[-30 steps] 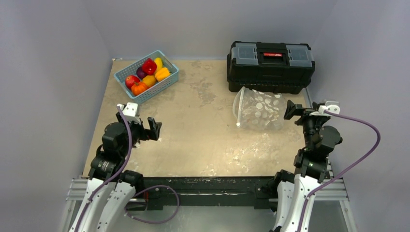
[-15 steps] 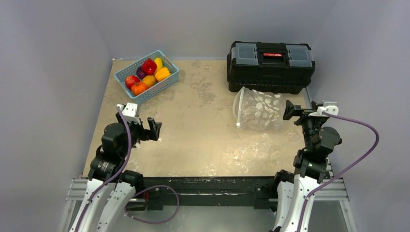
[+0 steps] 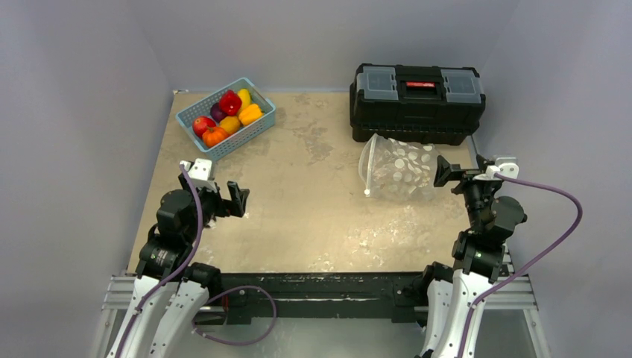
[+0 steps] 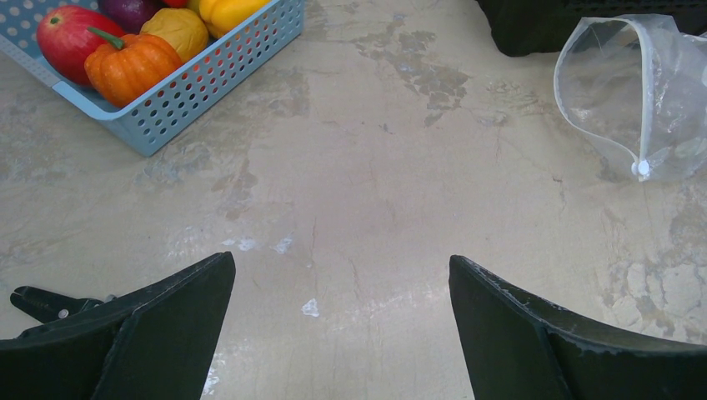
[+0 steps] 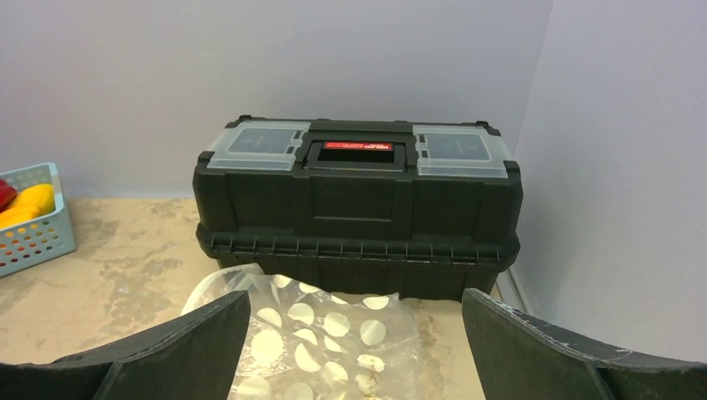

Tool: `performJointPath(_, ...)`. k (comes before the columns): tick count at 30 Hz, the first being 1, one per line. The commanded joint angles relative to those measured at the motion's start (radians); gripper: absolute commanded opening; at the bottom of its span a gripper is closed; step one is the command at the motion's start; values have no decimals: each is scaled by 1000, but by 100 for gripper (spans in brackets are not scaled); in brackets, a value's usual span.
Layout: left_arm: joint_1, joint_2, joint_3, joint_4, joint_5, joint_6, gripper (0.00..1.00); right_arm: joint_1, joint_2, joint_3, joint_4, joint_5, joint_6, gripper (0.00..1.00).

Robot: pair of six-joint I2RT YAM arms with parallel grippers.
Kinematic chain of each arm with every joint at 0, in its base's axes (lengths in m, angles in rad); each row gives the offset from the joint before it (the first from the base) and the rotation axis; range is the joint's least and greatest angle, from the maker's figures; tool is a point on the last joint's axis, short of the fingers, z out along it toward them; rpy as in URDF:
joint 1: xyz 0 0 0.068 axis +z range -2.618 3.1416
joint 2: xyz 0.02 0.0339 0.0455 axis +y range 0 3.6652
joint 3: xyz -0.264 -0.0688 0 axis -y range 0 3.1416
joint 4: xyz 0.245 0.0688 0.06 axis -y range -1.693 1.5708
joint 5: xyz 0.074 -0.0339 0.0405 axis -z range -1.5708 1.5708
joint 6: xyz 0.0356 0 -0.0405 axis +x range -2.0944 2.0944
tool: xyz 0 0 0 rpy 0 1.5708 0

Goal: Open the zip-top bag and remove the fake food
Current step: Reset both arms

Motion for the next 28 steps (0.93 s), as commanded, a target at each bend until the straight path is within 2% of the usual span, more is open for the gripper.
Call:
performJointPath(1, 0, -5, 38, 18, 4, 6, 100, -6, -8, -6, 35, -11, -9, 99)
performJointPath(10, 0, -6, 40, 19, 21, 6, 100, -7, -8, -12, 56, -82, -39, 99)
performJointPath(28, 12, -9, 37, 34, 55, 12, 100, -7, -1, -16, 87, -3, 17, 99)
